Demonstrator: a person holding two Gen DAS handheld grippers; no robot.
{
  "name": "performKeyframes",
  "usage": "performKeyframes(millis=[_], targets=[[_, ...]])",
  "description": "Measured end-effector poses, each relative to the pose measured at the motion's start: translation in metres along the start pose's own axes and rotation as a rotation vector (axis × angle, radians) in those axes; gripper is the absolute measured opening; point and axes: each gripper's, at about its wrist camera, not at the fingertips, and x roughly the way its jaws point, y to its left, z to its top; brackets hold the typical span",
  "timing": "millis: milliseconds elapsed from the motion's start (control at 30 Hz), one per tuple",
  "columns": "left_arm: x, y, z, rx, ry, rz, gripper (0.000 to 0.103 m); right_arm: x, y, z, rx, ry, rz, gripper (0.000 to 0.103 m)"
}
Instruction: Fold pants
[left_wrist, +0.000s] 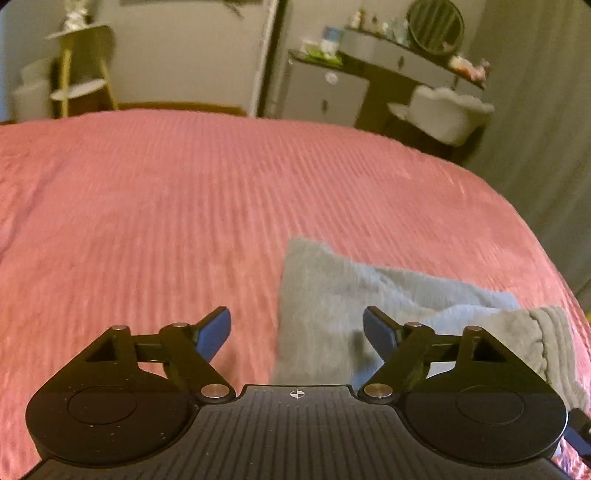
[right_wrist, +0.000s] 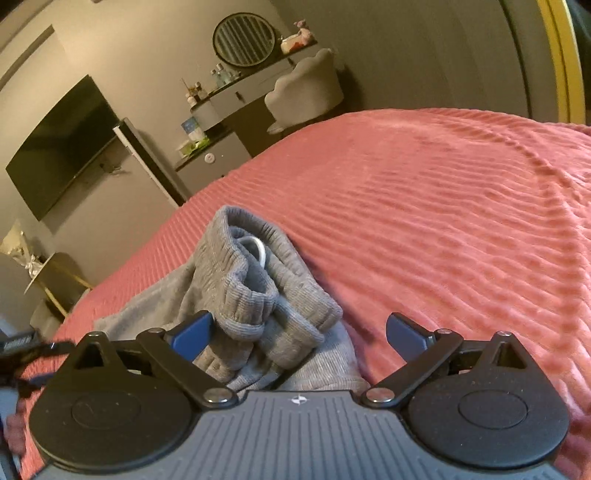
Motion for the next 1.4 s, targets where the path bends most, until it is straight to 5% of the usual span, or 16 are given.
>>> performKeyframes(millis=[167,233,400,500,567,667,700,867,1200,1400], targets=[[0.043,-0.013,0.006,0.091,0.119,-0.096,0.082,0.011,-0.005,0.001,0.039,0.024,0.039,0.100],[0.063,-0.019,0.005,0.133,0.133,-0.023,0.081,0.018,-0.010,0.003,0.055,0.033,0.053,0.100],[0.068,-0.026,0.011,0.120,0.017,0.044,0.081,0.026,-0.006,0.002,0.009,0.028,0.067,0.100],[0.054,-0.022,0.014,0.093,-0.115,0.261,0.079,0.027,-0.008,0.003,0.010,0.032,0.077,0.100],[0.050,-0.007,0.017,0.050,-0.077,0.303,0.075,0.028,-0.010,0.002,0.016,0.034,0.086,0.100],[0.028,0.011,0.008,-0.038,-0.002,0.162,0.078,0.028,-0.012,-0.001,0.026,0.027,0.093,0.100],[0.017,0.013,0.000,-0.052,0.000,0.135,0.085,0.030,-0.012,-0.002,0.027,0.025,0.097,0.100],[-0.023,-0.002,-0.039,-0.043,0.041,0.054,0.095,0.032,-0.006,-0.005,-0.020,0.007,0.091,0.100],[-0.022,-0.031,-0.076,-0.013,0.158,-0.009,0.096,0.037,0.018,-0.005,-0.153,0.140,0.023,0.100],[-0.011,-0.025,-0.073,-0.014,0.181,-0.043,0.097,0.055,0.019,0.015,-0.180,0.269,0.077,0.100]])
